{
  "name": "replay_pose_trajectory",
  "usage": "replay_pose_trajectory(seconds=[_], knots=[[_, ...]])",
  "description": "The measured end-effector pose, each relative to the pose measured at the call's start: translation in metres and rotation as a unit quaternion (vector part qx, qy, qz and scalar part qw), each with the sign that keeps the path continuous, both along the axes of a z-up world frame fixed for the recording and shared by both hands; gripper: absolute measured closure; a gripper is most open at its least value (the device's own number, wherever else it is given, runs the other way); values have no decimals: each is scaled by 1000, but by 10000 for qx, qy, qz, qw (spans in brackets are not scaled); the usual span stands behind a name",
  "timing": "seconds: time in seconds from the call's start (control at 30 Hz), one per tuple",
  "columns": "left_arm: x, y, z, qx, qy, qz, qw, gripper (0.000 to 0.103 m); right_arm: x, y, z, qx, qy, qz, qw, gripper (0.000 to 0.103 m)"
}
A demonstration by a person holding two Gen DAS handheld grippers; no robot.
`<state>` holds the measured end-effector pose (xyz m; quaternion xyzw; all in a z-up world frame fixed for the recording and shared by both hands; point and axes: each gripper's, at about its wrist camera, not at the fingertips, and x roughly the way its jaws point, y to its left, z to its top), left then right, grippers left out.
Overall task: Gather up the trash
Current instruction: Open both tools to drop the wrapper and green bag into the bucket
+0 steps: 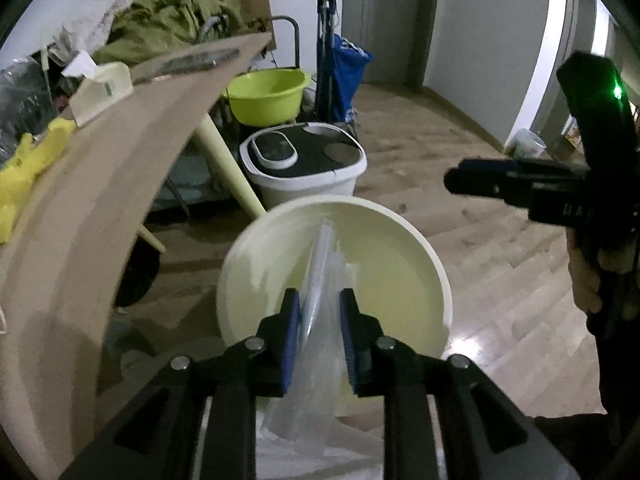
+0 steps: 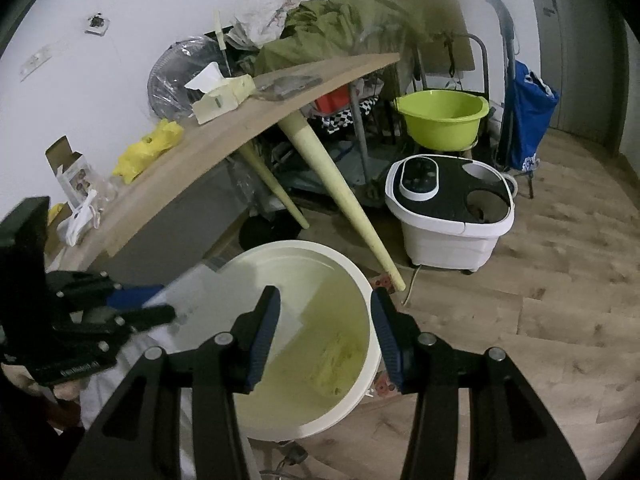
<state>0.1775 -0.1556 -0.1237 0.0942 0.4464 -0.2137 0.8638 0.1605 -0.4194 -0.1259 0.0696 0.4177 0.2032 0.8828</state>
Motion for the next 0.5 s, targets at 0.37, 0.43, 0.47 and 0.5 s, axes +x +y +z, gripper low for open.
replay_pose_trajectory(seconds=[0.37,0.43,0.47,0.5], knots=[[-8,13,7,-316,-4,40,9995,44,-4,24,25,-160,-208,188,9995,58],[-13,17,12,-397,-80,18,9992,44,-5,29,30,-183,-263,232,9992,58],[-16,20,16,-444,-148,-10,9989,44,-5,33,33,-209,-287,256,9990,58],[-18,22,19,-471,-205,-13,9987,44,-6,38,36,-242,-307,287,9988,58]])
